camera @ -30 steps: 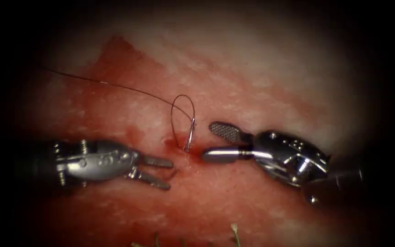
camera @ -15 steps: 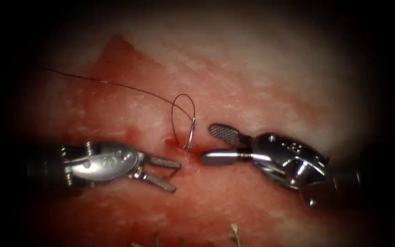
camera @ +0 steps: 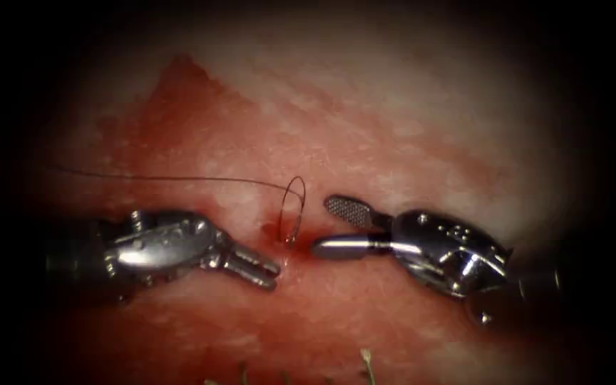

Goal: Wound Closure

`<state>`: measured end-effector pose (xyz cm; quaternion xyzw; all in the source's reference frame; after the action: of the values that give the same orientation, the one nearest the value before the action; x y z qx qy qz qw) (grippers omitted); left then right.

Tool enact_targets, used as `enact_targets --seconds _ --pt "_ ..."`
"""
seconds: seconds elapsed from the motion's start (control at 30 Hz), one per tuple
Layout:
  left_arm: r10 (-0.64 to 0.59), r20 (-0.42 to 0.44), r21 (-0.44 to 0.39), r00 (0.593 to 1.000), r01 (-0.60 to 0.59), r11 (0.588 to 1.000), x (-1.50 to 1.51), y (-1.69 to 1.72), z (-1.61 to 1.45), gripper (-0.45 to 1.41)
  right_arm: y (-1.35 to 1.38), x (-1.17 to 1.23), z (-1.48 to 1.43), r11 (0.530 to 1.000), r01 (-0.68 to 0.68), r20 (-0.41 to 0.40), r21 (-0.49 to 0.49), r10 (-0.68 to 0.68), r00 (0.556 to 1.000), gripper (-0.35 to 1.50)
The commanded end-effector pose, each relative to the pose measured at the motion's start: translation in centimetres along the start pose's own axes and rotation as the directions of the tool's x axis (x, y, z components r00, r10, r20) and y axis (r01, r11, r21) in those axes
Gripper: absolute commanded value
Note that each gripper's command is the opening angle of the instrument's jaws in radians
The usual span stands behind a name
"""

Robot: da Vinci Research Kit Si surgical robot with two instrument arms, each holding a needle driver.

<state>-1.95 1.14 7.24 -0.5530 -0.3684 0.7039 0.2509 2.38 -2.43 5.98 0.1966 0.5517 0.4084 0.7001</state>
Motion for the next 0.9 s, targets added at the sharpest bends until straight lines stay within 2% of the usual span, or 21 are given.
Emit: enact_targets --seconds 0.03,0.1,0.13,0.17,0.23,0.37,0.43,0.63,0.9 --pt "-0.039 -0.001 -0.002 0.999 0.039 0.999 -0.06 0.00 0.09 -0.45 -0.05 -0.12 0.03 1.000 -0.003 0.003 0.004 0.003 1.000 1.30" --pt "-0.094 -0.006 -0.005 0.996 0.094 0.996 -0.03 0.01 0.09 -0.45 -0.05 -0.12 0.03 1.000 -0.003 0.003 0.003 0.003 1.000 1.30" --pt "-0.180 -0.021 -0.015 0.983 0.180 0.984 0.05 0.03 0.08 -0.45 -0.06 -0.12 0.04 1.000 -0.003 0.003 0.003 0.003 1.000 1.30" --pt "-0.180 -0.021 -0.015 0.983 0.180 0.984 0.05 0.03 0.08 -0.45 -0.06 -0.12 0.04 1.000 -0.003 0.003 0.003 0.003 1.000 1.30" --pt "-0.287 -0.028 -0.033 0.957 0.286 0.958 0.18 0.06 0.05 -0.45 -0.07 -0.13 0.03 1.000 -0.003 0.004 0.006 0.003 1.000 1.30" --pt "-0.353 -0.023 -0.050 0.935 0.352 0.935 0.24 0.11 0.03 -0.45 -0.08 -0.14 0.03 1.000 -0.002 0.004 0.009 0.002 1.000 1.30" --pt "-0.420 0.013 -0.105 0.907 0.419 0.902 0.28 0.27 0.02 -0.45 -0.09 -0.14 0.03 1.000 0.004 0.006 0.015 -0.004 1.000 1.30" --pt "-0.429 0.034 -0.129 0.903 0.430 0.894 0.34 0.44 0.05 -0.45 -0.09 -0.15 0.03 1.000 -0.002 0.007 0.019 0.001 1.000 1.28" --pt "-0.457 0.050 -0.177 0.888 0.458 0.871 0.64 0.73 -0.07 -0.45 -0.11 -0.17 0.03 0.999 -0.012 0.009 0.029 0.011 1.000 1.26"
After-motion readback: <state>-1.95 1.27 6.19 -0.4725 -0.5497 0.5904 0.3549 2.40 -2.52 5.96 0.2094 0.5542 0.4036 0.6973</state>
